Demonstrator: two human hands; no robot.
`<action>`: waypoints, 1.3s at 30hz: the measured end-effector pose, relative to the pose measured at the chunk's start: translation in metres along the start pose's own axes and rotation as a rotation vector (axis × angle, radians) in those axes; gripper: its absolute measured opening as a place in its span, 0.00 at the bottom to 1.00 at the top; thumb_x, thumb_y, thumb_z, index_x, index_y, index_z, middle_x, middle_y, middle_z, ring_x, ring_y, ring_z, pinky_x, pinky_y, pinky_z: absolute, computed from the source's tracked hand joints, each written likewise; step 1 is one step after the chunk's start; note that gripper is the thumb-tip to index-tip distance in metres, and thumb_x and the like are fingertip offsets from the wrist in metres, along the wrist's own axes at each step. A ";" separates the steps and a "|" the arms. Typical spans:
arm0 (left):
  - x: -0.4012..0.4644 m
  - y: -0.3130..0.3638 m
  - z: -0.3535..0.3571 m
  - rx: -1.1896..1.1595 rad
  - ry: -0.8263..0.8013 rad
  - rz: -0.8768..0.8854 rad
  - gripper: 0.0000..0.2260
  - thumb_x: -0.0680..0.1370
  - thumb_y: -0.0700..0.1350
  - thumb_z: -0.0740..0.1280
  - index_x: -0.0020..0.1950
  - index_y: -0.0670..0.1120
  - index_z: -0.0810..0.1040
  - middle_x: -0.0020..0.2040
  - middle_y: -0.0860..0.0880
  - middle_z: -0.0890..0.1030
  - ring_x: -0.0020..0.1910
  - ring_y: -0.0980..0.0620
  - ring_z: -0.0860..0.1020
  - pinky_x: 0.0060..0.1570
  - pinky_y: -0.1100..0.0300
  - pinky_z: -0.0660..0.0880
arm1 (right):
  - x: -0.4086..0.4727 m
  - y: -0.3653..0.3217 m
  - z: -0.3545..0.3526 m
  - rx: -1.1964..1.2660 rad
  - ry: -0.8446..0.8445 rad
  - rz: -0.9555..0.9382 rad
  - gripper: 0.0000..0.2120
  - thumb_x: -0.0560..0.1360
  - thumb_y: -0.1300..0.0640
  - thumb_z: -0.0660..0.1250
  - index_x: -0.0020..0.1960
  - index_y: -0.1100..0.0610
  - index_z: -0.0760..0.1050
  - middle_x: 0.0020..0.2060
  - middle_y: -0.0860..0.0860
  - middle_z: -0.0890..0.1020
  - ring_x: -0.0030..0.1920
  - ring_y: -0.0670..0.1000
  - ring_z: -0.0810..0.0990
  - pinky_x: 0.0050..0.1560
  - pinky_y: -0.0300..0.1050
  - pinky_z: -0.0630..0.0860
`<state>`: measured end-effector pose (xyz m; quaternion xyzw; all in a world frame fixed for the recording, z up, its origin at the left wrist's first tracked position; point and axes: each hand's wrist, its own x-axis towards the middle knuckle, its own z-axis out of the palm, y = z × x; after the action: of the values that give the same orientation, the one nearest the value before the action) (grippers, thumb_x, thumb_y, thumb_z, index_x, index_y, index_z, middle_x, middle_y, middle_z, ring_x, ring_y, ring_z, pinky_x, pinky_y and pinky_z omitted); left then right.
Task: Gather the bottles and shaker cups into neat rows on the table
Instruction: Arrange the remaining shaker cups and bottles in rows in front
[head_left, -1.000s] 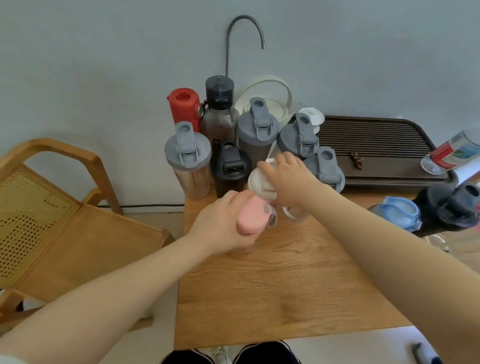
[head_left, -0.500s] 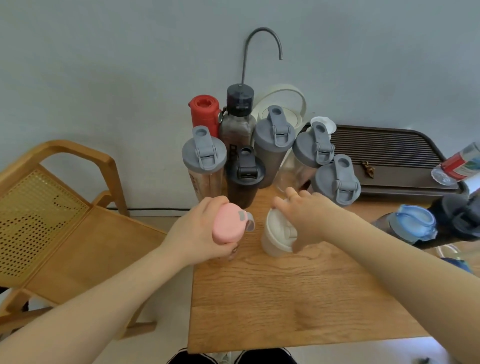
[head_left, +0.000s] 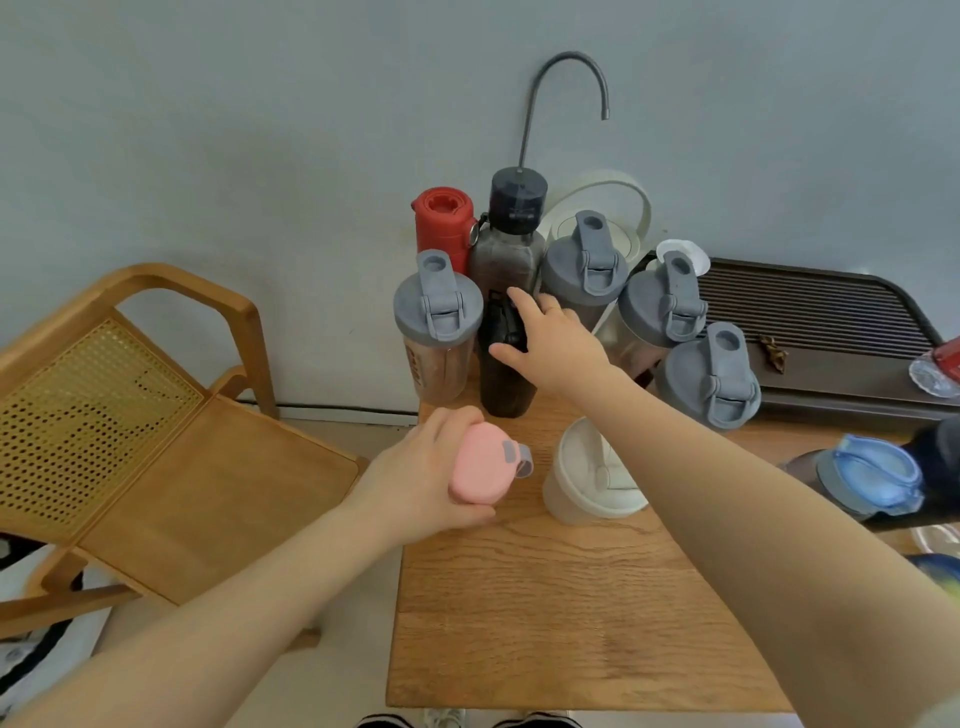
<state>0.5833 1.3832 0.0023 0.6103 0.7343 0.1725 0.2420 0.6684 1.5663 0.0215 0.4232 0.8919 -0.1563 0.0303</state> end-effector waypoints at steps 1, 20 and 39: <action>0.001 0.000 0.000 -0.001 -0.004 -0.007 0.39 0.63 0.60 0.74 0.67 0.55 0.57 0.63 0.55 0.66 0.58 0.55 0.69 0.51 0.55 0.76 | 0.000 0.000 -0.001 -0.011 -0.002 0.005 0.36 0.74 0.41 0.61 0.75 0.46 0.47 0.72 0.58 0.60 0.69 0.64 0.61 0.63 0.60 0.68; 0.013 0.051 0.003 0.092 0.131 -0.012 0.43 0.67 0.61 0.71 0.74 0.50 0.53 0.74 0.50 0.56 0.72 0.49 0.56 0.68 0.52 0.59 | -0.076 0.021 -0.029 -0.164 0.058 -0.164 0.28 0.77 0.43 0.58 0.73 0.51 0.56 0.61 0.58 0.71 0.59 0.63 0.73 0.51 0.53 0.72; 0.028 0.111 0.048 0.399 -0.034 0.028 0.35 0.69 0.69 0.40 0.70 0.56 0.62 0.73 0.55 0.62 0.75 0.51 0.46 0.73 0.47 0.38 | -0.122 0.133 -0.052 -0.029 0.056 -0.101 0.29 0.69 0.46 0.69 0.63 0.56 0.60 0.60 0.56 0.67 0.51 0.63 0.75 0.46 0.50 0.71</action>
<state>0.6969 1.4306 0.0194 0.6593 0.7410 0.0165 0.1260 0.8520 1.5701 0.0595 0.3812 0.9149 -0.1327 0.0034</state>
